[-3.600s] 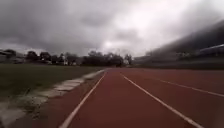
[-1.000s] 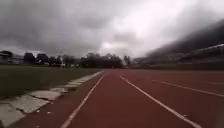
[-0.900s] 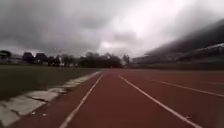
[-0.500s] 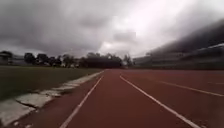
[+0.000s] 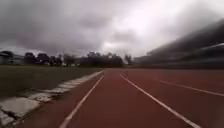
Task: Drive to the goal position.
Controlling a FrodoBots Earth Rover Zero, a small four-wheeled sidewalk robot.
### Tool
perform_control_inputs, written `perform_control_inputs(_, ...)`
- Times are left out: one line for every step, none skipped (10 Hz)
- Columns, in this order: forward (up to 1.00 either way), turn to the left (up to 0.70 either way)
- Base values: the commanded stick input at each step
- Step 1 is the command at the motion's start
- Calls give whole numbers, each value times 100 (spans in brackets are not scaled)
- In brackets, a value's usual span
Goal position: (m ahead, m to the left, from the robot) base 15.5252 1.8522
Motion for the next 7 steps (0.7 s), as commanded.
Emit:
perform_control_inputs(70, -12)
perform_control_inputs(70, -19)
perform_control_inputs(70, -18)
perform_control_inputs(70, -11)
perform_control_inputs(70, -4)
perform_control_inputs(70, 1)
perform_control_inputs(70, 2)
